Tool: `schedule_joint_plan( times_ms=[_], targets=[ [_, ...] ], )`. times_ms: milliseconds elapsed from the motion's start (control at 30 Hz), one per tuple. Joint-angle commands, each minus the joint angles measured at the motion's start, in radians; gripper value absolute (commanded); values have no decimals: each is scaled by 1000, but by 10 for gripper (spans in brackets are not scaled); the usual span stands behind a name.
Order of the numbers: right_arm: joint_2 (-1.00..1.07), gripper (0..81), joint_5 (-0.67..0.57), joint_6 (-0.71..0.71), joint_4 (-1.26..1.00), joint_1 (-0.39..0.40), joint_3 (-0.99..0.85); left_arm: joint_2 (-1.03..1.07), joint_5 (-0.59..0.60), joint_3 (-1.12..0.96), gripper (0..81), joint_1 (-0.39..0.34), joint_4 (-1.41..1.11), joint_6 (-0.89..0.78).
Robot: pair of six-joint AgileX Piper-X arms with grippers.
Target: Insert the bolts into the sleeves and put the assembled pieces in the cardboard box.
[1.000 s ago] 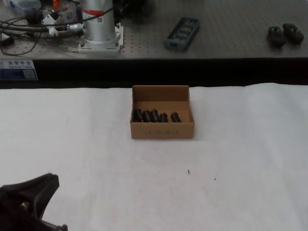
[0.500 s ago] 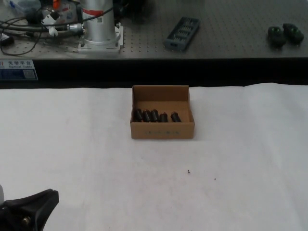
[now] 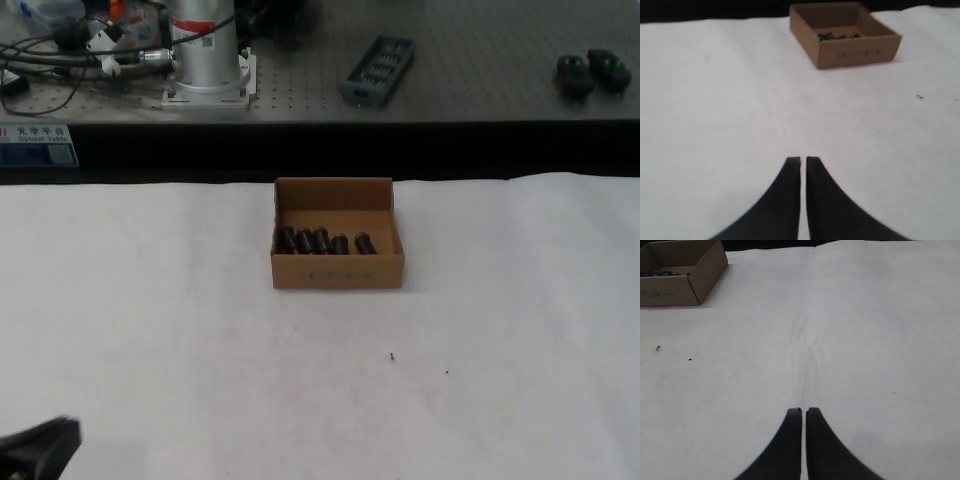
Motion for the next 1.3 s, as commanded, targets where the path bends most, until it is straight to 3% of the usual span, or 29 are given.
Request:
schedule_joint_plan(
  times_ms=[0, 133, 333, 1267],
  targets=[
    [-3, 29, -14, 1, -11, -7, -8, -122, -17, -2, 32, 65, 259, 16],
    [-3, 29, -14, 1, -11, -7, -8, -274, -17, 1, 32, 149, 523, 7],
    [-3, 29, -14, 1, -11, -7, -8, -368, -11, 41, 32, 206, 520, 5],
    [-3, 29, -14, 1, -11, -7, -8, -368, -5, 41, 32, 206, 517, 5]
  ],
)
